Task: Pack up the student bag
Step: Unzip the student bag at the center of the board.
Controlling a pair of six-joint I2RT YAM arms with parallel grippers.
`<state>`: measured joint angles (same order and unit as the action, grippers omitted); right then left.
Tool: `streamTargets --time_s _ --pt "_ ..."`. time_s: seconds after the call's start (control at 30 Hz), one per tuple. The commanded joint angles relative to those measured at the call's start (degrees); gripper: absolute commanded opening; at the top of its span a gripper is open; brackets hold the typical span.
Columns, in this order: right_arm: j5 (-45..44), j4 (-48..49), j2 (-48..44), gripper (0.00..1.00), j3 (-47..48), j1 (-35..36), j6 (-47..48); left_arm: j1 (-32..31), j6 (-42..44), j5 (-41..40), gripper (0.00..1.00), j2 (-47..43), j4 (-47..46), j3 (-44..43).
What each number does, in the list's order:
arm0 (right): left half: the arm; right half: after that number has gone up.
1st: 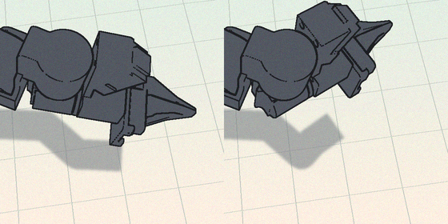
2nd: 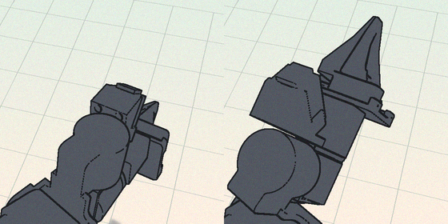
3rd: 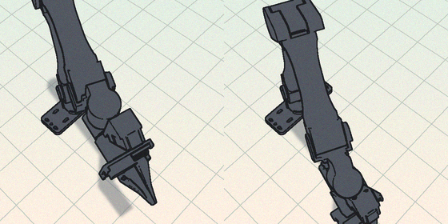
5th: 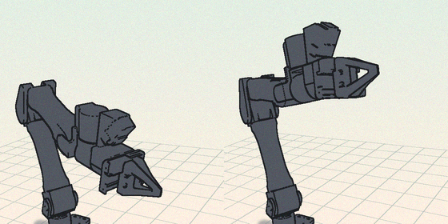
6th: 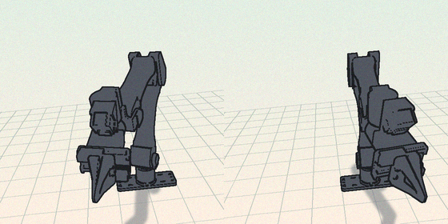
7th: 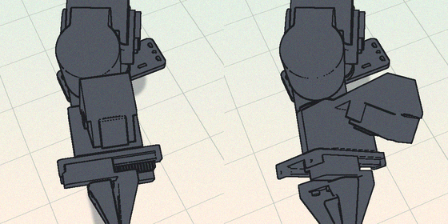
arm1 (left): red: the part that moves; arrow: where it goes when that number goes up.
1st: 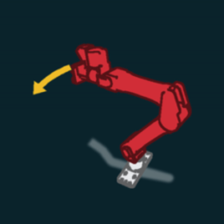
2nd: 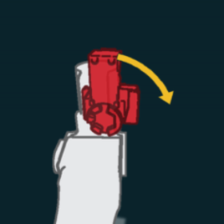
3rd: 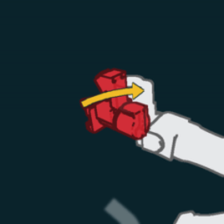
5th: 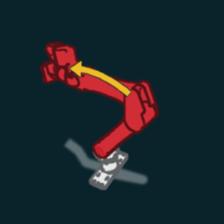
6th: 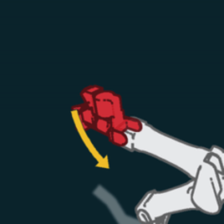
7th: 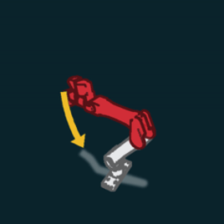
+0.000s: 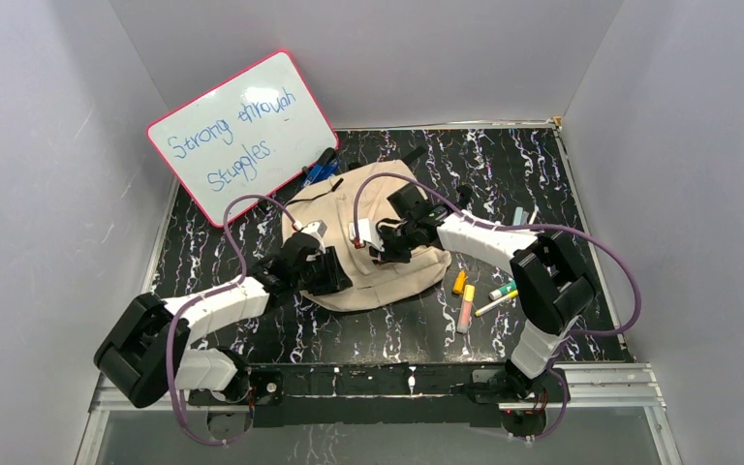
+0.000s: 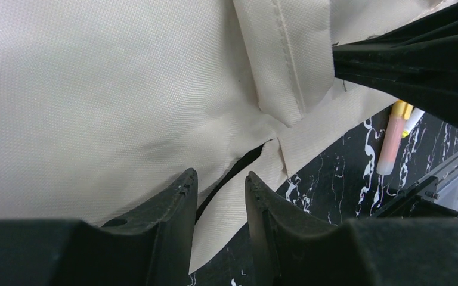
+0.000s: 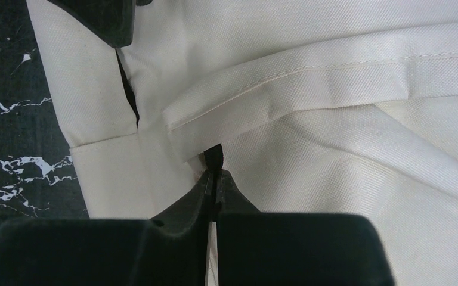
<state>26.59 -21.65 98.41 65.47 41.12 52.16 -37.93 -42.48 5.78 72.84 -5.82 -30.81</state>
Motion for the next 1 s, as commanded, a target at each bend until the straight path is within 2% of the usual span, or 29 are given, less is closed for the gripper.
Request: streamTargets --time_s 0.0,0.1,0.27,0.4,0.5,0.6,0.67,0.83,0.97 --pt "1.3 3.76 1.43 0.14 1.48 0.09 -1.22 -0.88 -1.38 -1.5 0.32 1.36 -3.16 1.67" --pt "0.8 4.85 1.78 0.2 1.49 0.02 -1.82 -1.02 -1.48 -1.86 0.31 1.59 -3.66 2.23" --pt "1.73 4.99 2.05 0.21 1.93 0.05 -2.15 -1.08 -1.04 -2.32 0.3 2.1 -3.67 1.93" --pt "2.89 5.02 1.63 0.27 1.81 0.06 -2.15 -1.03 -0.93 -2.34 0.3 2.8 -3.62 1.73" --pt "3.37 5.13 1.68 0.24 1.84 0.06 -2.31 -1.01 -0.97 -2.4 0.3 3.11 -3.67 1.76" --pt "4.15 4.97 1.95 0.12 2.34 0.08 -2.63 -1.01 -0.93 -2.39 0.29 3.11 -3.67 1.63" --pt "4.6 4.71 2.07 0.08 2.82 0.03 -2.97 -1.03 -0.82 -2.52 0.29 3.1 -3.59 1.64" --pt "3.95 5.59 0.97 0.08 3.46 0.02 -3.81 -1.05 -0.8 -2.44 0.29 3.55 -3.58 1.8" --pt "2.55 7.2 -0.65 0.17 3.81 0.02 -5.13 -1.01 -0.88 -2.31 0.28 4.19 -3.67 2.22"
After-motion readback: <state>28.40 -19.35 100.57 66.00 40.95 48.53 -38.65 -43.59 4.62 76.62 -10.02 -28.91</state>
